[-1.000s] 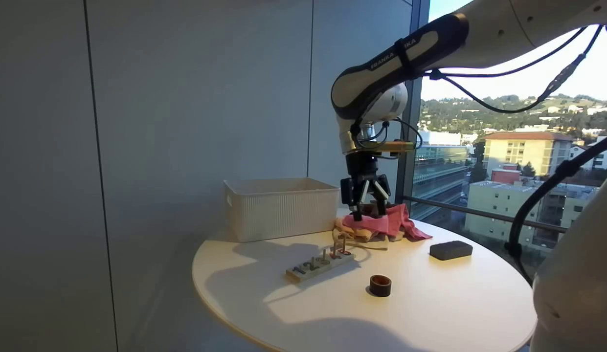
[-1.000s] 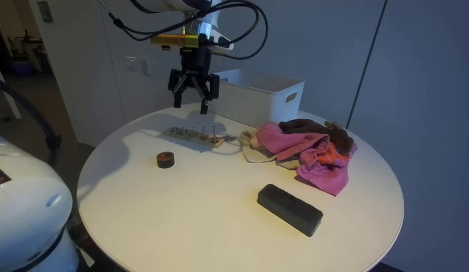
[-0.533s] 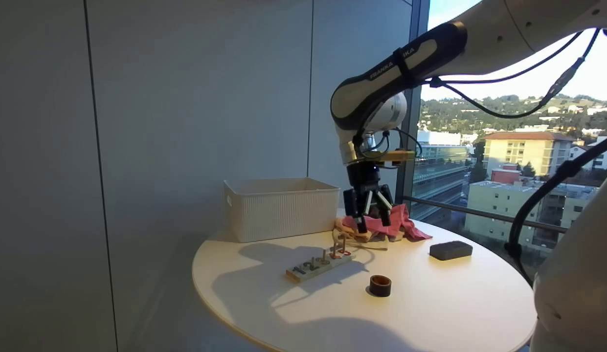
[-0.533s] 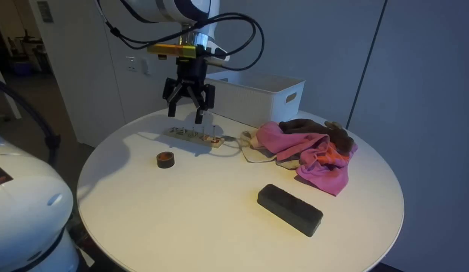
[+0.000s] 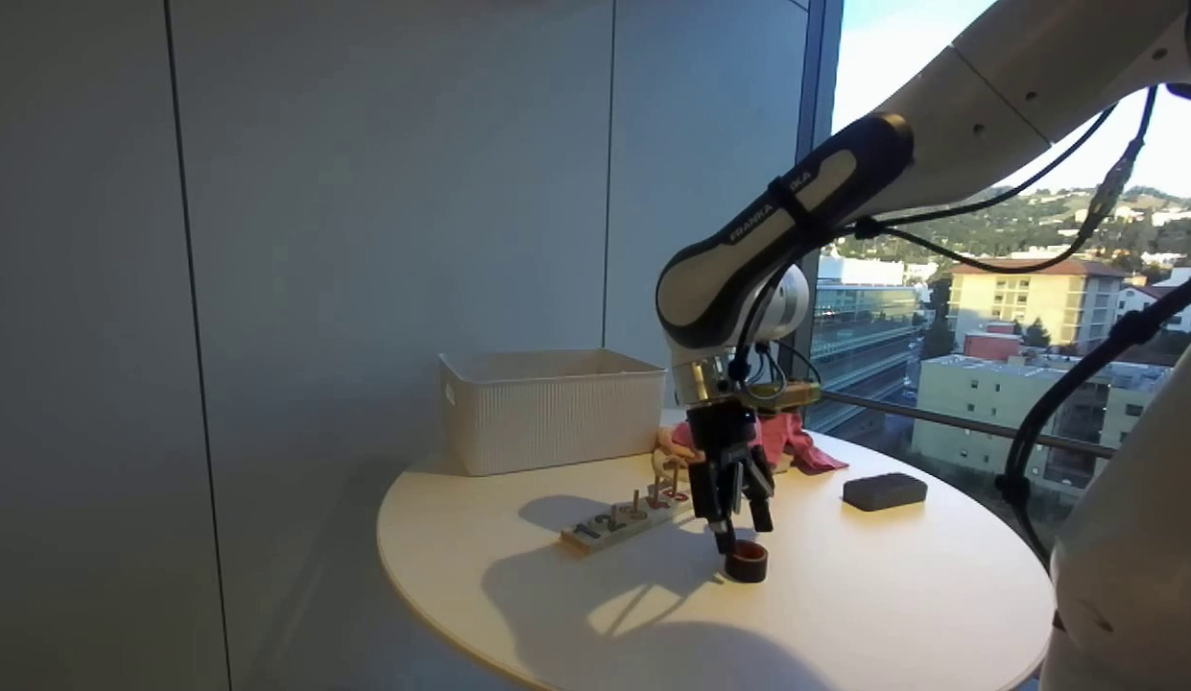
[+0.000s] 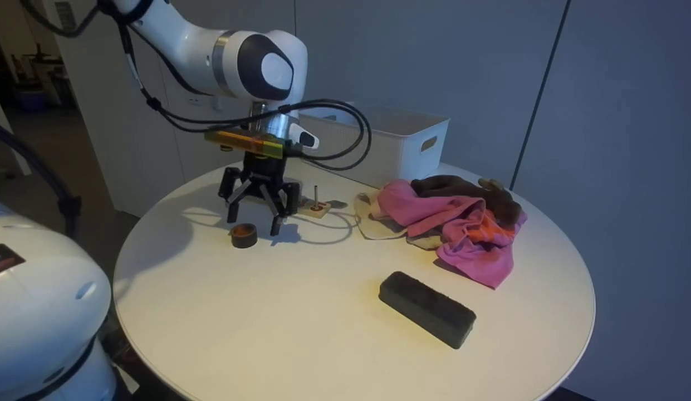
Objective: Put the black item on the object
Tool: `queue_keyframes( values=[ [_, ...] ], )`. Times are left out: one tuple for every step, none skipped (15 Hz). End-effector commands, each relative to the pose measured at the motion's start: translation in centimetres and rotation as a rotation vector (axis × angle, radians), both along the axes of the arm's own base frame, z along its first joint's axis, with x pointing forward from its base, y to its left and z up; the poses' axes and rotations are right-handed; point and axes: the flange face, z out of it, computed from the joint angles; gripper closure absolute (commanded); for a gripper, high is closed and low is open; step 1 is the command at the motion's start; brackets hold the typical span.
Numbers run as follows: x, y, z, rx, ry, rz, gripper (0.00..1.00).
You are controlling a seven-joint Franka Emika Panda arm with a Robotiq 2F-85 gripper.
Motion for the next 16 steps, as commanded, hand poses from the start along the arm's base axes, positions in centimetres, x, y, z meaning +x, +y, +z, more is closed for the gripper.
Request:
queue_keyframes(
  values=[
    [0.2, 0.9, -2.5, -0.005, -0.084, 0.048, 0.0],
    [0.2, 1.0, -3.1, -0.005, -0.106, 0.051, 0.0],
    [0.0, 1.0, -3.6, -0.009, -0.113, 0.058, 0.0],
    [-0.2, 0.9, -3.7, -0.019, -0.123, 0.061, 0.25],
    [-0.3, 1.0, -3.8, -0.022, -0.133, 0.078, 0.27],
    [-0.5, 1.1, -3.9, -0.026, -0.137, 0.082, 0.32],
    [-0.6, 1.2, -4.1, -0.025, -0.141, 0.083, 0.39],
    [-0.8, 1.3, -4.3, -0.026, -0.147, 0.092, 0.48],
    [-1.0, 1.4, -4.7, -0.022, -0.149, 0.093, 0.55],
    [-1.2, 1.5, -5.2, -0.017, -0.147, 0.089, 0.62],
    [-1.4, 1.5, -5.8, -0.015, -0.143, 0.082, 0.72],
    [-1.5, 1.6, -6.2, -0.018, -0.144, 0.075, 0.78],
    [-1.6, 1.6, -6.2, -0.031, -0.154, 0.069, 0.36],
    [-1.8, 1.6, -6.2, -0.047, -0.161, 0.059, 0.4],
    [-2.1, 1.8, -6.0, -0.068, -0.163, 0.059, 0.4],
    [-0.9, 1.2, -3.9, -0.034, -0.155, 0.062, 0.34]
  ],
)
